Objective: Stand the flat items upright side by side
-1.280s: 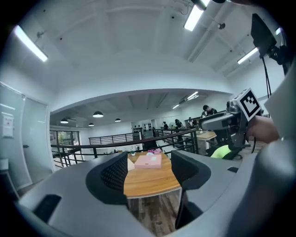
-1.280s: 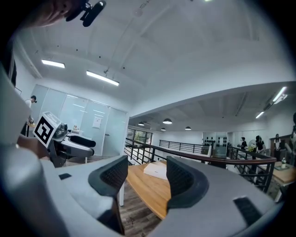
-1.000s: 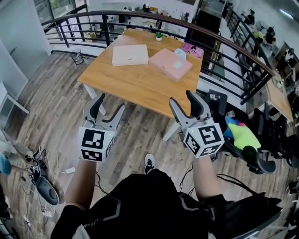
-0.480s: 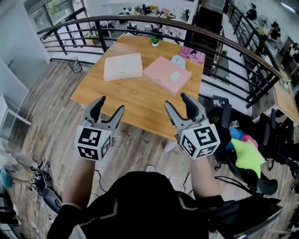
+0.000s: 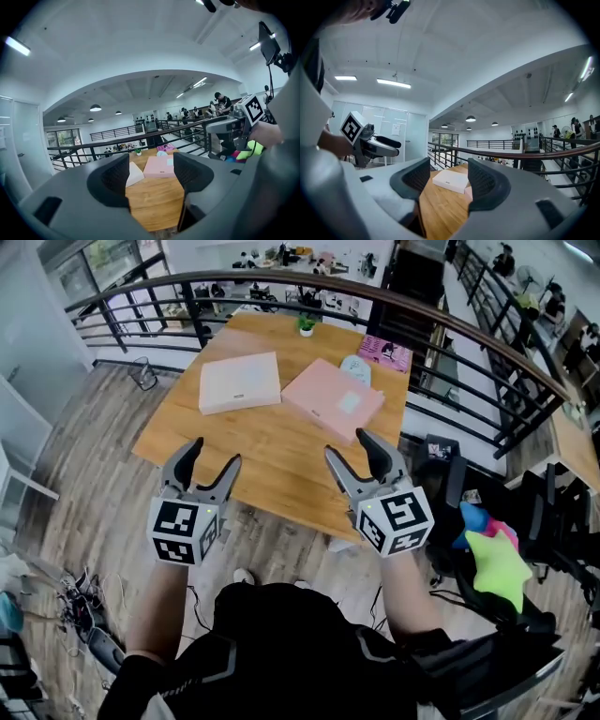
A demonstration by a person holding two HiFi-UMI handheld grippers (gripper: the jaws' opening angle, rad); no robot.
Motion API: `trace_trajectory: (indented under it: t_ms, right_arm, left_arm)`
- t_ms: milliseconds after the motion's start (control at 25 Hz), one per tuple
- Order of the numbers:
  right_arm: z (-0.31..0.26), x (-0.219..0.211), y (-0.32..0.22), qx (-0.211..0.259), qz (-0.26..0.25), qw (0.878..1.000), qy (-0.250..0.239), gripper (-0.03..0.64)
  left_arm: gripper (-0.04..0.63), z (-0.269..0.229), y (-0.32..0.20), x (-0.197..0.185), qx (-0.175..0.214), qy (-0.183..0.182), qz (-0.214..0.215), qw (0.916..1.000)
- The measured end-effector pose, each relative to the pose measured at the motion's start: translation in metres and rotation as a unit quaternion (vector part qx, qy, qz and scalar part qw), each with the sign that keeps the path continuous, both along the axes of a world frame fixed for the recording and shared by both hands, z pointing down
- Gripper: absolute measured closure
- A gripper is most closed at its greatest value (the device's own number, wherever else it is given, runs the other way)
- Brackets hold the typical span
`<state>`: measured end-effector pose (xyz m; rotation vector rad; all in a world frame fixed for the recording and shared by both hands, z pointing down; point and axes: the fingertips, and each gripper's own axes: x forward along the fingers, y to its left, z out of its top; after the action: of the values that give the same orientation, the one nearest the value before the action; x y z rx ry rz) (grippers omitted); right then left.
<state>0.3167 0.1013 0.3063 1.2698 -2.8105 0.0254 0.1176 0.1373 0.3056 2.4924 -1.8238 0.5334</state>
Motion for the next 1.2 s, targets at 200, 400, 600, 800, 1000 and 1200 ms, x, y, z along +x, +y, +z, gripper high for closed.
trace_trajectory:
  t_ms: [200,400,600,800,1000,1200]
  right_arm:
    - [0.015,-0.019,-0.026,-0.014,0.015,1.0,0.016,0.36]
    - [0.012,-0.044,-0.06,-0.012,0.047,0.998,0.039,0.36]
    - [0.002,-0.088,-0.099,-0.006,0.078,0.996,0.043,0.359]
    - [-0.001,-0.137,-0.138,-0.015,0.099,0.994,0.049,0.359]
    - [0.0,-0.179,-0.169,-0.016,0.12,0.991,0.061,0.357]
    - [0.008,-0.202,-0.19,-0.031,0.147,0.985,0.084,0.308]
  left_arm:
    - [0.285,0.004,-0.029,-0.009,0.009,0.01,0.034,0.9993]
    - [0.285,0.014,-0.074,-0.043,0.004,0.042,0.055,0.9976]
    - [0.285,0.007,-0.12,-0.095,0.02,0.035,0.082,0.9958]
    - [0.285,0.017,-0.169,-0.154,-0.005,0.057,0.095,0.9939]
    - [0.285,0.02,-0.213,-0.21,-0.009,0.068,0.106,0.992]
    - [0.285,0.03,-0.247,-0.249,-0.02,0.084,0.115,0.9897]
